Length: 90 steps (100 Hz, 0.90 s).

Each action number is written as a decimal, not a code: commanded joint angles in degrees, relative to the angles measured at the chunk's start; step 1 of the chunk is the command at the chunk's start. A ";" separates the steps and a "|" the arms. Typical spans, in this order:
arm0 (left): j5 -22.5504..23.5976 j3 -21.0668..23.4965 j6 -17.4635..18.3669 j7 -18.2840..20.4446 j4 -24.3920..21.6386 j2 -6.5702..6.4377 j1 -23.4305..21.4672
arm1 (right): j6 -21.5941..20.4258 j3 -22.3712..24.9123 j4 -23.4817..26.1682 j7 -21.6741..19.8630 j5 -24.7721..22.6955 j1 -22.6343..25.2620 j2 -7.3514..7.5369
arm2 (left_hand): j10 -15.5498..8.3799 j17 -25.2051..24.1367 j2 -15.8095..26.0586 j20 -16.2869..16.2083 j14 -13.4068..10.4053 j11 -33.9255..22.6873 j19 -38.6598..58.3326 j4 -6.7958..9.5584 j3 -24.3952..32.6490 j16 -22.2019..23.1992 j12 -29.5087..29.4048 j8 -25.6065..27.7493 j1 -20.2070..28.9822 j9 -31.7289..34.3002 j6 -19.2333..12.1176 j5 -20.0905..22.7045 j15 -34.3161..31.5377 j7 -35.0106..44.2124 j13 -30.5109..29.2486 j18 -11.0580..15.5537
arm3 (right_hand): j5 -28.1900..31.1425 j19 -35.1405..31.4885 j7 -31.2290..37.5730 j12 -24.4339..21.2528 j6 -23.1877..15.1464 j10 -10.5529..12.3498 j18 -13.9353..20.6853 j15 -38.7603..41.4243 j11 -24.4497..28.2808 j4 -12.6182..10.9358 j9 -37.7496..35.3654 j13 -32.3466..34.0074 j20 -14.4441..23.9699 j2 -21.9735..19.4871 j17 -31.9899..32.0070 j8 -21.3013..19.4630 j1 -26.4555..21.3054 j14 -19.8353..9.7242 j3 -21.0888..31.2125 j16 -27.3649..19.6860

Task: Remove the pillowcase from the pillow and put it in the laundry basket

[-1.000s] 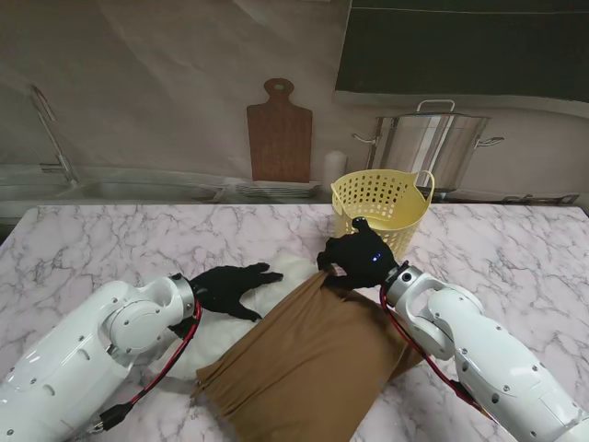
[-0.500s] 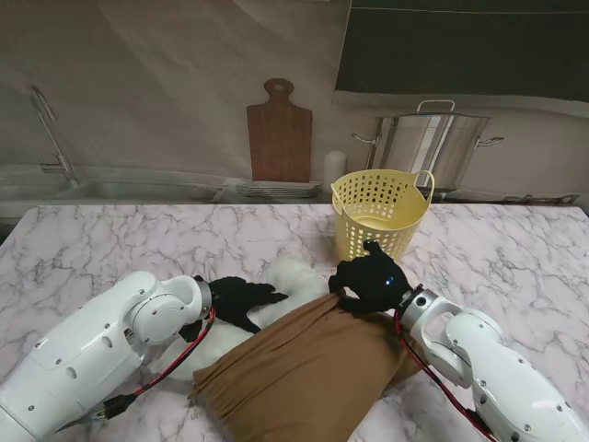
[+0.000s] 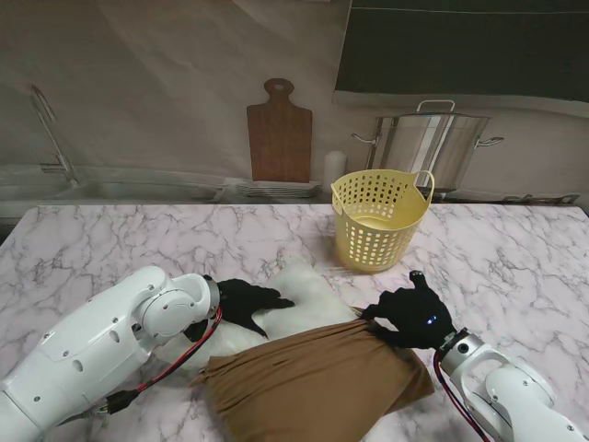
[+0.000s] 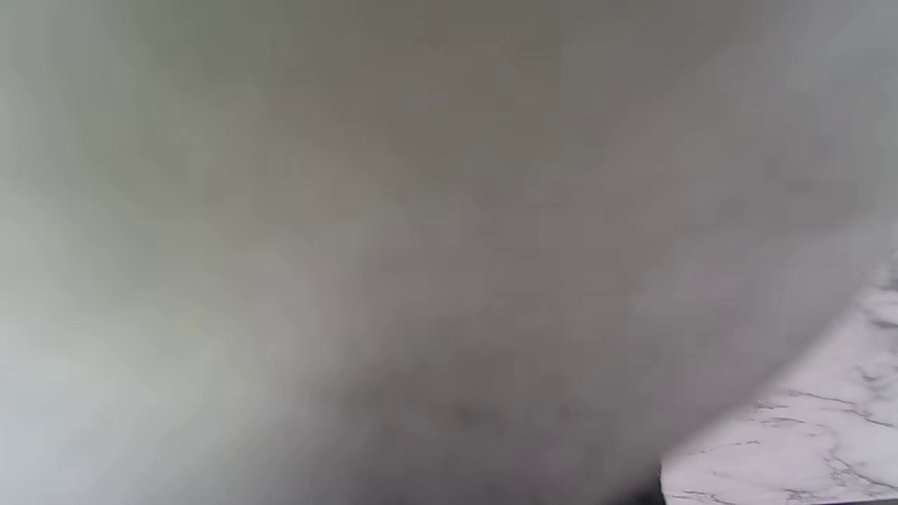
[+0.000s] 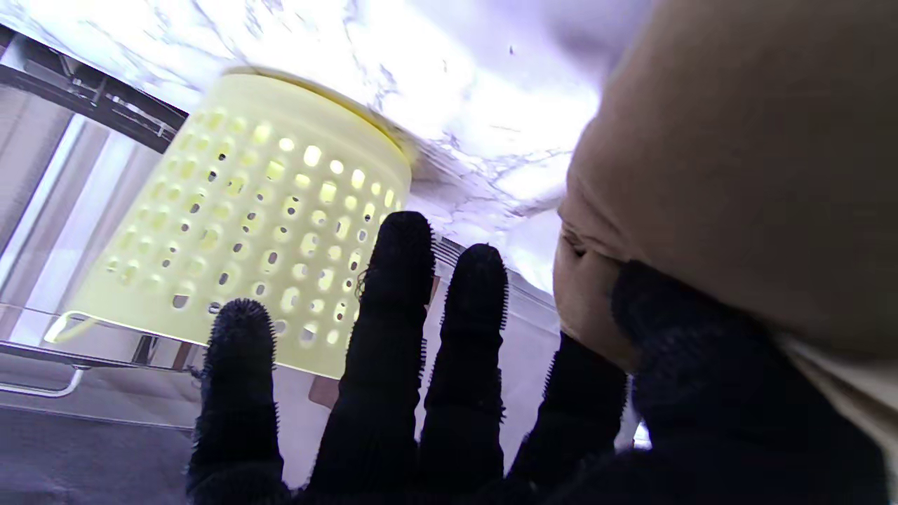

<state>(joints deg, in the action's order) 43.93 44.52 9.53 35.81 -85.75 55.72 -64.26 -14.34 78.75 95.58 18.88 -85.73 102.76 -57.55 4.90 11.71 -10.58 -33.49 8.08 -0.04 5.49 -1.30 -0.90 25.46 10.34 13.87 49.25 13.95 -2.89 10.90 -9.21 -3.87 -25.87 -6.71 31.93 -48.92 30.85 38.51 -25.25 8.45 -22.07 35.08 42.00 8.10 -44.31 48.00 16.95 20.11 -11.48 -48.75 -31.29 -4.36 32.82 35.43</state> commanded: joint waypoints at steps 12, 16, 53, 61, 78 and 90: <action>2.01 1.62 0.16 1.58 1.24 -0.94 -3.60 | -0.09 0.77 0.29 -3.29 0.60 -0.39 0.63 | 2.27 -0.30 -2.61 -1.59 1.57 -2.41 41.08 1.98 0.45 1.39 1.74 3.48 6.38 3.94 0.91 4.07 -2.75 5.77 -2.61 -0.90 | -0.88 -0.07 19.00 -2.40 3.34 -1.81 0.11 -4.13 -3.97 -0.56 2.92 -1.50 0.90 -2.06 0.55 13.47 -1.81 0.86 -0.86 -2.51; 2.32 2.62 0.58 1.39 0.47 -0.88 -4.33 | -0.49 0.53 0.73 -4.00 1.40 -0.69 0.47 | 2.34 -0.28 -2.46 -1.64 1.62 -2.43 41.09 1.89 0.38 1.42 1.75 3.45 6.28 4.02 0.99 4.05 -2.77 5.70 -2.64 -0.81 | -2.86 -0.04 16.57 -3.33 5.42 -2.37 0.01 -5.89 -5.12 -1.01 3.50 -1.94 0.85 -2.98 0.73 17.44 -1.02 1.44 -1.28 -3.49; -1.55 0.58 1.15 -2.18 -0.02 0.08 -2.64 | -2.04 -1.01 9.47 -10.51 14.21 -1.64 -2.00 | 2.33 -0.01 1.28 -1.90 1.94 -2.81 41.22 3.44 2.87 1.82 1.91 4.93 11.48 5.75 0.82 6.54 -3.30 7.66 -3.78 -1.56 | -3.24 2.08 -6.96 -9.32 18.73 -7.97 -1.24 -17.38 -12.12 -5.90 8.89 -7.36 0.55 -9.38 3.64 18.66 5.07 6.47 -9.04 -9.37; -2.56 -1.15 0.17 -2.08 0.42 0.18 -1.20 | -1.40 -1.74 11.21 -10.93 15.44 -1.40 -2.29 | 2.38 -0.02 1.53 -1.96 2.00 -2.78 41.31 3.70 2.85 1.87 1.91 5.07 11.63 5.68 0.99 6.24 -3.29 7.56 -3.73 -1.63 | -8.00 2.94 -12.58 -11.22 23.27 -9.48 -1.46 -19.31 -14.08 -6.03 11.09 -8.87 0.22 -10.18 4.48 20.92 5.76 7.48 -10.59 -10.46; -4.06 -4.03 -1.56 -1.11 1.45 0.14 1.32 | -0.34 -4.88 13.86 -11.48 17.87 0.05 -2.64 | 2.32 0.05 2.05 -2.02 1.96 -2.74 41.39 4.13 2.97 1.91 1.89 5.20 12.22 5.56 1.09 5.99 -3.27 7.33 -3.72 -1.47 | -14.86 5.89 -19.47 -14.71 24.93 -12.38 -2.18 -21.89 -17.74 -5.90 14.65 -11.91 -0.61 -10.91 7.23 23.73 9.60 9.29 -12.54 -11.81; -4.11 -4.19 -2.38 -0.42 1.72 0.04 1.66 | -1.12 -7.36 14.53 -16.50 16.54 0.65 -1.87 | 2.43 0.03 2.24 -2.07 2.07 -2.79 41.44 4.34 3.02 1.95 1.91 5.26 12.48 5.76 1.20 6.10 -3.29 7.28 -3.80 -1.55 | -17.66 10.90 -24.00 -19.83 23.83 -13.41 -3.57 -25.92 -24.52 -5.32 18.56 -14.88 -3.19 -10.00 9.40 24.99 15.06 10.54 -9.79 -14.83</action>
<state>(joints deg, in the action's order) 39.57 40.97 7.70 33.28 -85.35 55.72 -61.82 -14.46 72.67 109.79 5.91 -67.76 102.25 -59.58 8.03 11.73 -9.26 -34.24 10.76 -0.89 5.49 -1.21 -1.00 26.18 11.02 16.82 56.03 17.67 0.44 13.47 -11.01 -0.83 -27.55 -7.40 17.50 -41.65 9.63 21.28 -1.40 -4.04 -23.39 12.30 21.70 3.27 -28.62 35.48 16.07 11.21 -4.40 -25.14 -19.51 4.85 21.72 22.60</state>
